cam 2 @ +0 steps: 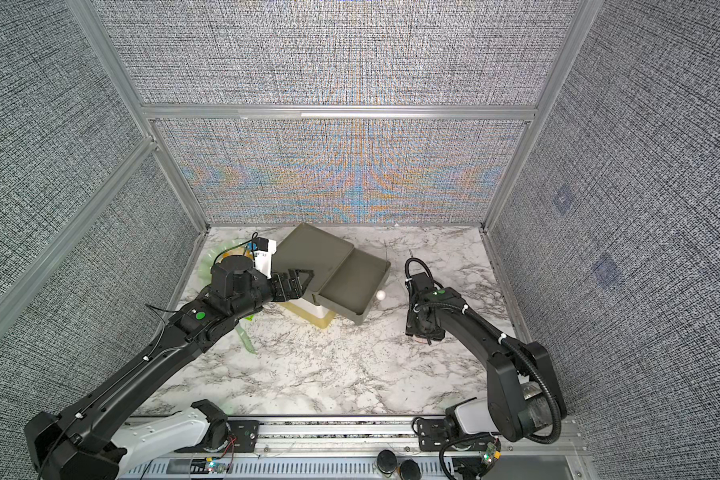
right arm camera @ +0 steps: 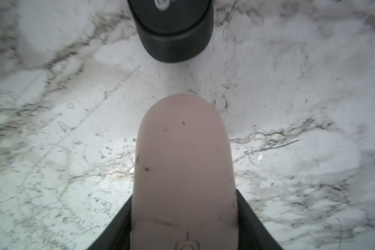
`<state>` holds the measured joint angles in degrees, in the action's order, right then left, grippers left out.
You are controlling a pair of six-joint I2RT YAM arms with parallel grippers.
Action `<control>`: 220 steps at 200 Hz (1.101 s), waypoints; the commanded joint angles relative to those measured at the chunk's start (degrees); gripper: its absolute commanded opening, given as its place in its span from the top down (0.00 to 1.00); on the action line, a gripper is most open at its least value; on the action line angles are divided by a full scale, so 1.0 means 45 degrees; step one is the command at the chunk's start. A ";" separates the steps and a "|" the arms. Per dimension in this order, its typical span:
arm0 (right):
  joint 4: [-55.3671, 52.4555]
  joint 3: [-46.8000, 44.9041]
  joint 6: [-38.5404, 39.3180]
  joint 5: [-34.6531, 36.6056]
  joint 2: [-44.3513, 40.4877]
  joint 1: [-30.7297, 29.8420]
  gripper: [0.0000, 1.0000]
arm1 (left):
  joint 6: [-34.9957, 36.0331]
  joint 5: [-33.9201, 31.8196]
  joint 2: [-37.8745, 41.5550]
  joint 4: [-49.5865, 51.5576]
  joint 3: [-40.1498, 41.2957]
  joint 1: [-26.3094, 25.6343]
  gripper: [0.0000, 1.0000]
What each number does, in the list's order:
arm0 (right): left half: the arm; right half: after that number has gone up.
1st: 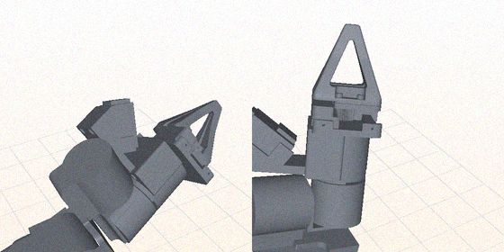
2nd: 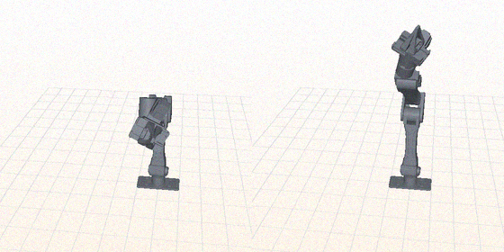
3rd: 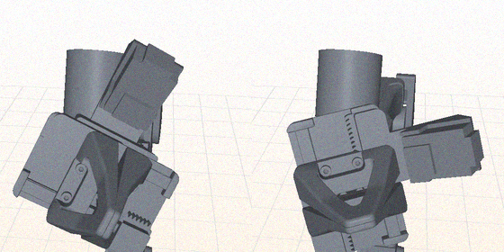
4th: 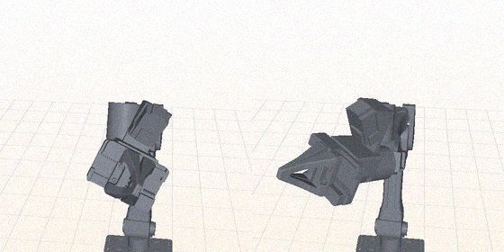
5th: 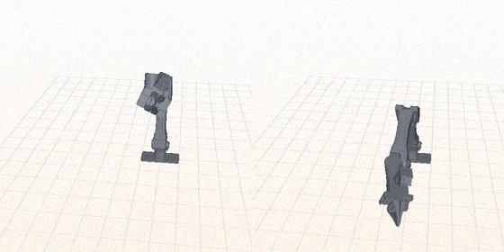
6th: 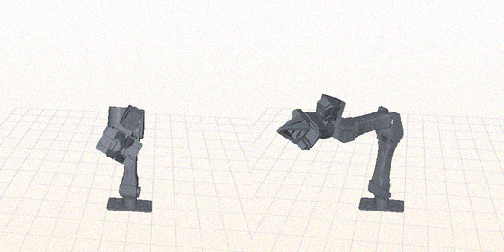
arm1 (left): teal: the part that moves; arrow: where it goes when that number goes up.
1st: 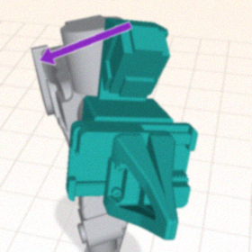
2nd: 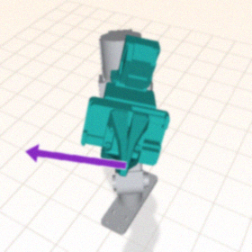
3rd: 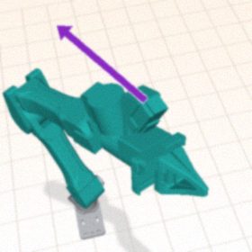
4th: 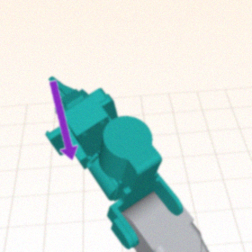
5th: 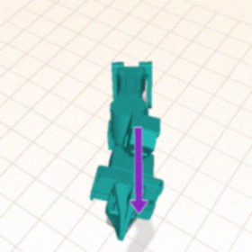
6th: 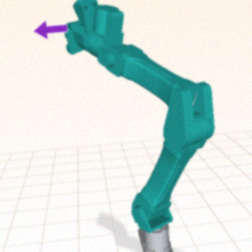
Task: Take the mice out of the drawer
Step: Place the mouse at the center of the board.
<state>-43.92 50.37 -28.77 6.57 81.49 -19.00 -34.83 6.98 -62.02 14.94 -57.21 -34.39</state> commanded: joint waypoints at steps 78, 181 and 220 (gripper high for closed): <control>0.1965 -0.0680 0.0271 -0.0691 0.1668 0.0592 0.64 | 0.0239 -0.0241 -0.0161 -0.0275 -0.0149 -0.0016 0.01; 0.1257 -0.0554 0.0526 -0.0338 0.1308 0.0810 0.38 | 0.0319 -0.0371 -0.0334 -0.0150 -0.0392 -0.0004 0.01; 0.0873 -0.0472 0.0827 -0.0285 0.1225 0.0924 0.34 | 0.0300 -0.0325 -0.0339 -0.0069 -0.0507 0.0005 0.01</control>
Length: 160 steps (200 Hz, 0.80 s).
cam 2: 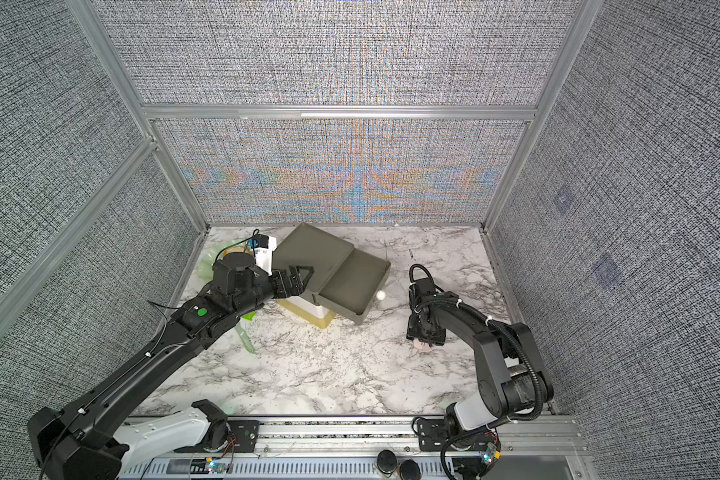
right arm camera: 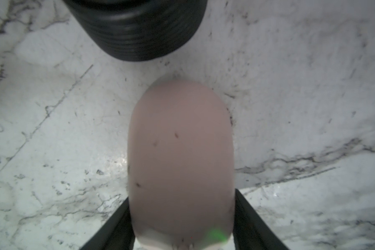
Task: Take the mice out of the drawer
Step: Place the mouse at the center of the board.
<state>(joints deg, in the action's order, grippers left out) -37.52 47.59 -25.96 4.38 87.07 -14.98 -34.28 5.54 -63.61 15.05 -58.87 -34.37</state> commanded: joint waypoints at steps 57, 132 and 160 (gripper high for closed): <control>-0.0628 0.0480 0.0865 0.0439 0.0004 0.0084 0.34 | 0.0133 0.0075 0.0000 0.0103 -0.0354 -0.0014 0.00; -0.0997 0.1021 0.0975 0.0181 -0.1401 0.0084 0.29 | 0.0589 -0.0199 -0.0004 0.0449 -0.0913 0.0001 0.00; -0.1506 0.1988 0.0967 0.0062 -0.2519 0.0087 0.26 | 0.1257 -0.0645 0.0031 0.0843 -0.1341 0.0020 0.01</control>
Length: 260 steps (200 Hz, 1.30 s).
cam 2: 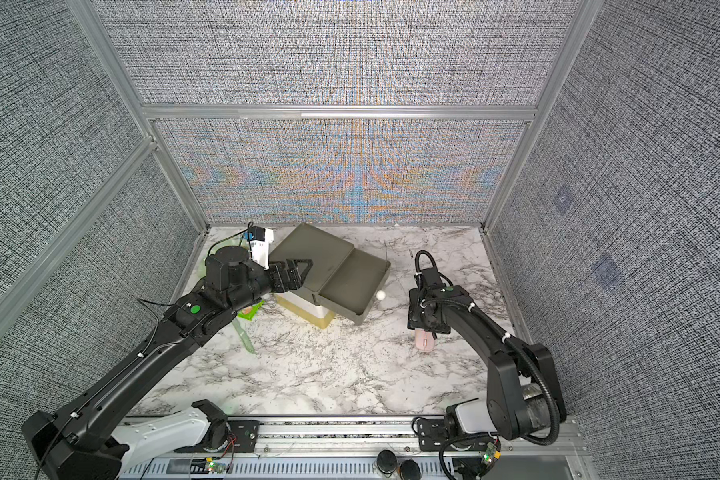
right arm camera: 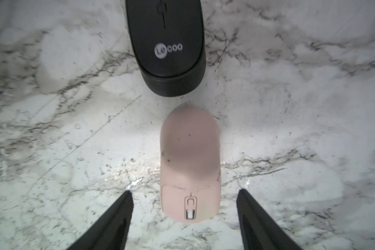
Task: Take the mice out of the drawer
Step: Place the mouse at the center of the board, then close the drawer of the storage box.
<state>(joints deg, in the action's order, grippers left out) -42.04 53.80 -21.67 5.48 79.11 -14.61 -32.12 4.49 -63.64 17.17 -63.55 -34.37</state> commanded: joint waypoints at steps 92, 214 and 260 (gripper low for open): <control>0.1776 0.1317 -0.1978 -0.3298 -0.1948 -0.0423 0.25 | 0.1976 0.0282 -0.1003 0.1243 -0.1259 0.1695 0.00; 0.3153 0.3095 -0.2391 -0.3179 0.0640 -0.2127 0.22 | 0.1531 0.0700 -0.1444 0.0599 -0.0126 0.2682 0.01; 0.3644 0.3760 -0.2668 -0.3475 0.1430 -0.2482 0.21 | 0.1220 0.1294 -0.1835 0.0000 0.0239 0.2680 0.00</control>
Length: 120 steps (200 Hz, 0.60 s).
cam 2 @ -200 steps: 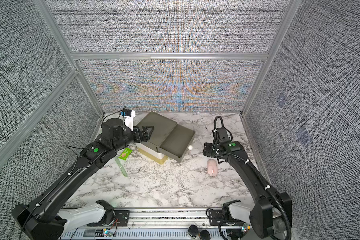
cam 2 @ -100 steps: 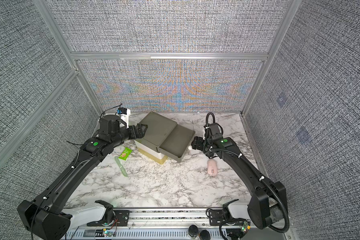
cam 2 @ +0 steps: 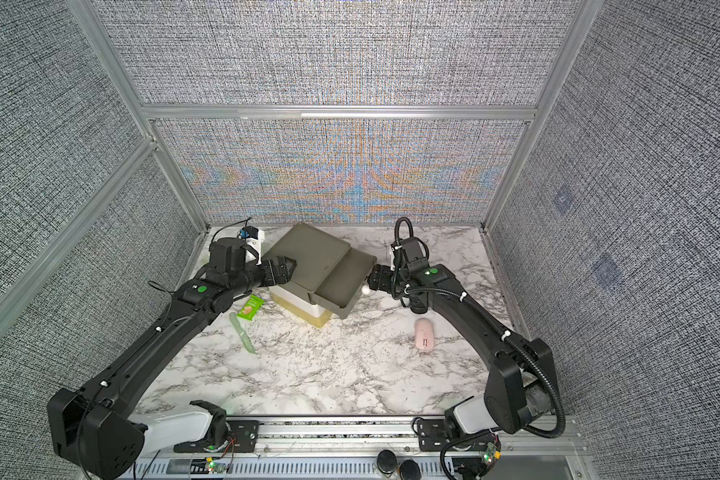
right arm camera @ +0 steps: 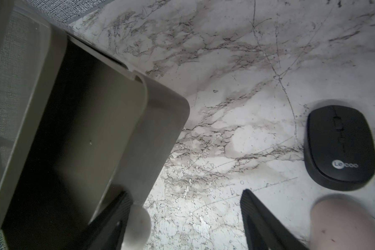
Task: Take the mice out of the drawer
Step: Close the drawer of the storage box.
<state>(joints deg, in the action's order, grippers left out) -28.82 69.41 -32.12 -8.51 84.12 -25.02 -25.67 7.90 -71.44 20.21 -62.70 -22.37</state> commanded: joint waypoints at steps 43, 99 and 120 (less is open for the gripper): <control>0.1436 0.1153 -0.0640 -0.0449 0.1474 -0.0777 0.20 | -0.0308 0.0301 -0.0226 -0.0727 0.0164 0.0036 0.00; 0.2586 0.2063 -0.0948 -0.0666 0.2763 -0.1434 0.17 | -0.0350 0.0085 -0.0202 -0.0667 0.0085 0.0031 0.00; 0.2566 0.1977 -0.0973 -0.0680 0.2849 -0.1492 0.16 | -0.0370 -0.0095 -0.0164 -0.0623 0.0070 0.0031 0.00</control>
<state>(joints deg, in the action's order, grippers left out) -19.97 78.43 -35.42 -10.83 96.64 -31.48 -27.03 8.91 -72.49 17.30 -62.13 -22.33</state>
